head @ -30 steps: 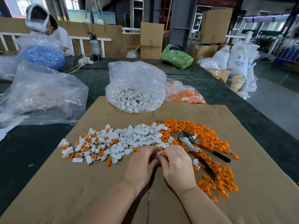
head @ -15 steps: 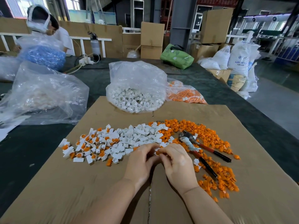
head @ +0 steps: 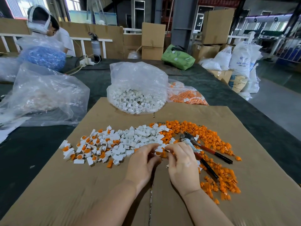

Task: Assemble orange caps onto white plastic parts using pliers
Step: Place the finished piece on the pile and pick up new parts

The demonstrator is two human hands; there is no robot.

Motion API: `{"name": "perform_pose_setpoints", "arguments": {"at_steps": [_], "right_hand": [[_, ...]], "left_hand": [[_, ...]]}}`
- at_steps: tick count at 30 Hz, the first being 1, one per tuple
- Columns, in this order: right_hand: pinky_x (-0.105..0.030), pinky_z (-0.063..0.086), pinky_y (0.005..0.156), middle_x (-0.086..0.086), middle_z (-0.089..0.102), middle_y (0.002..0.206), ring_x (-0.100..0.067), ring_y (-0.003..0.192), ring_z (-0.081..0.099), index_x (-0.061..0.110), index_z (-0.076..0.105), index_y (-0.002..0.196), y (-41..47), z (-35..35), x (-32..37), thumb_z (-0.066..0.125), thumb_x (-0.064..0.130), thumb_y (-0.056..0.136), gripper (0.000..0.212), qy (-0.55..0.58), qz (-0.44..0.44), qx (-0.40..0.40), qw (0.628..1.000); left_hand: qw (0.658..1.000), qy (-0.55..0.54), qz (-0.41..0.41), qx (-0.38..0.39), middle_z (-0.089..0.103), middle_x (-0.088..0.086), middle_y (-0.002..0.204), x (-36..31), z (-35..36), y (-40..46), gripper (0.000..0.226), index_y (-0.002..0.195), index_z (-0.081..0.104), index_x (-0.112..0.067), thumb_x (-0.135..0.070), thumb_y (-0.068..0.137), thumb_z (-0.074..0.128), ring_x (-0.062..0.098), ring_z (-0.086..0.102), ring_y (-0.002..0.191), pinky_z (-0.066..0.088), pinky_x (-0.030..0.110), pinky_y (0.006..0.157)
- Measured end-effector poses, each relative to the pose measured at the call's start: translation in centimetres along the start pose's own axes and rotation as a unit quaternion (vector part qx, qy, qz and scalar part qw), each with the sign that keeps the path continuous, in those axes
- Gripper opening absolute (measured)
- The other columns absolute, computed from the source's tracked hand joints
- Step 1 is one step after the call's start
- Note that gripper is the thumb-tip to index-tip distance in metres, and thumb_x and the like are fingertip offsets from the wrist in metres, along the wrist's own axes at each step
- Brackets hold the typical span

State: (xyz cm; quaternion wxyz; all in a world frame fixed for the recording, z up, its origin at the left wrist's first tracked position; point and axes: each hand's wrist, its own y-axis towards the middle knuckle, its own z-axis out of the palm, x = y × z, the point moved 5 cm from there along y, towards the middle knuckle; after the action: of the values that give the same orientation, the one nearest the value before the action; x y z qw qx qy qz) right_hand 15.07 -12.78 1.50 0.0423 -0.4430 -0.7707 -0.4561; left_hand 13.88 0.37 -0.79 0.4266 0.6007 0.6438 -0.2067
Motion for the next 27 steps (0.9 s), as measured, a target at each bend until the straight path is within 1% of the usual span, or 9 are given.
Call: {"name": "perform_pose_setpoints", "arguments": {"at_steps": [3, 6, 10, 13, 15, 17, 21, 24, 27], "right_hand": [[-0.039, 0.052, 0.069, -0.005, 0.062, 0.080, -0.026, 0.076, 0.059, 0.005, 0.069, 0.083, 0.0, 0.0, -0.2, 0.067, -0.014, 0.073, 0.021, -0.019, 0.010, -0.008, 1.000], [-0.039, 0.052, 0.071, -0.005, 0.062, 0.080, -0.025, 0.077, 0.059, 0.005, 0.069, 0.081, 0.0, -0.1, -0.3, 0.067, -0.013, 0.073, 0.020, -0.022, 0.021, -0.008, 0.999], [-0.040, 0.051, 0.071, -0.005, 0.062, 0.080, -0.024, 0.077, 0.058, 0.006, 0.069, 0.080, 0.1, 0.2, -0.3, 0.066, -0.012, 0.075, 0.019, -0.035, 0.025, 0.006, 0.999], [-0.041, 0.051, 0.068, -0.006, 0.062, 0.080, -0.026, 0.075, 0.057, 0.006, 0.069, 0.079, -0.1, 0.5, -0.4, 0.068, -0.011, 0.073, 0.017, -0.053, 0.019, 0.022, 0.998], [-0.041, 0.052, 0.067, -0.006, 0.062, 0.080, -0.026, 0.075, 0.058, 0.005, 0.069, 0.078, -0.1, 0.7, -0.3, 0.069, -0.011, 0.073, 0.017, -0.063, 0.014, 0.030, 0.997], [-0.040, 0.052, 0.066, -0.006, 0.061, 0.079, -0.025, 0.073, 0.057, 0.005, 0.068, 0.077, 0.0, 0.8, -0.3, 0.070, -0.012, 0.071, 0.019, -0.066, 0.005, 0.030, 0.997], [-0.039, 0.052, 0.066, -0.005, 0.062, 0.079, -0.024, 0.072, 0.057, 0.005, 0.068, 0.078, 0.0, 1.0, -0.3, 0.071, -0.013, 0.070, 0.020, -0.072, 0.002, 0.037, 0.997], [-0.040, 0.052, 0.066, -0.006, 0.062, 0.082, -0.024, 0.075, 0.057, 0.006, 0.070, 0.081, -0.2, 1.1, -0.4, 0.070, -0.011, 0.072, 0.019, -0.086, 0.006, 0.055, 0.995], [-0.039, 0.052, 0.067, -0.006, 0.062, 0.084, -0.025, 0.076, 0.058, 0.006, 0.070, 0.082, -0.2, 1.3, -0.4, 0.070, -0.010, 0.072, 0.019, -0.096, 0.007, 0.065, 0.993]], "left_hand": [[0.999, -0.023, -0.009, -0.026, 0.054, -0.025, 0.097, 0.1, -0.3, 0.0, 0.026, 0.110, 0.061, -0.033, -0.016, 0.090, 0.061, -0.016, 0.048, 0.089, 0.033, -0.004, 0.076], [0.998, 0.001, -0.016, -0.067, 0.048, -0.025, 0.094, 0.6, -1.8, 0.5, 0.020, 0.105, 0.062, -0.031, -0.017, 0.093, 0.055, -0.005, 0.046, 0.093, 0.034, 0.005, 0.079], [0.980, 0.102, -0.053, -0.160, 0.046, -0.007, 0.096, 2.2, -6.0, 2.1, 0.016, 0.106, 0.064, -0.020, -0.016, 0.093, 0.055, 0.013, 0.043, 0.098, 0.032, 0.021, 0.084], [0.961, 0.198, -0.089, -0.173, 0.052, 0.006, 0.109, 3.3, -8.6, 3.0, 0.017, 0.105, 0.065, -0.018, -0.014, 0.092, 0.056, 0.023, 0.046, 0.103, 0.037, 0.031, 0.087], [0.958, 0.201, -0.103, -0.179, 0.056, 0.006, 0.110, 3.8, -9.6, 3.1, 0.017, 0.104, 0.066, -0.020, -0.014, 0.091, 0.057, 0.024, 0.047, 0.104, 0.039, 0.036, 0.089], [0.971, 0.136, -0.083, -0.180, 0.060, 0.001, 0.103, 3.5, -9.6, 2.9, 0.015, 0.100, 0.065, -0.023, -0.013, 0.090, 0.060, 0.018, 0.049, 0.097, 0.041, 0.030, 0.084], [0.986, -0.085, -0.066, -0.125, 0.064, -0.005, 0.092, 2.3, -7.2, 2.0, 0.022, 0.095, 0.064, -0.027, -0.008, 0.085, 0.066, -0.001, 0.060, 0.080, 0.044, 0.009, 0.065], [0.976, -0.175, -0.073, -0.107, 0.063, -0.004, 0.092, 1.8, -5.5, 1.1, 0.036, 0.095, 0.064, -0.036, -0.003, 0.082, 0.069, -0.005, 0.059, 0.075, 0.045, 0.006, 0.066], [0.970, -0.204, -0.078, -0.106, 0.064, -0.001, 0.091, 1.6, -4.6, 0.6, 0.038, 0.095, 0.066, -0.035, -0.001, 0.079, 0.071, -0.003, 0.058, 0.074, 0.044, 0.004, 0.068]]}}
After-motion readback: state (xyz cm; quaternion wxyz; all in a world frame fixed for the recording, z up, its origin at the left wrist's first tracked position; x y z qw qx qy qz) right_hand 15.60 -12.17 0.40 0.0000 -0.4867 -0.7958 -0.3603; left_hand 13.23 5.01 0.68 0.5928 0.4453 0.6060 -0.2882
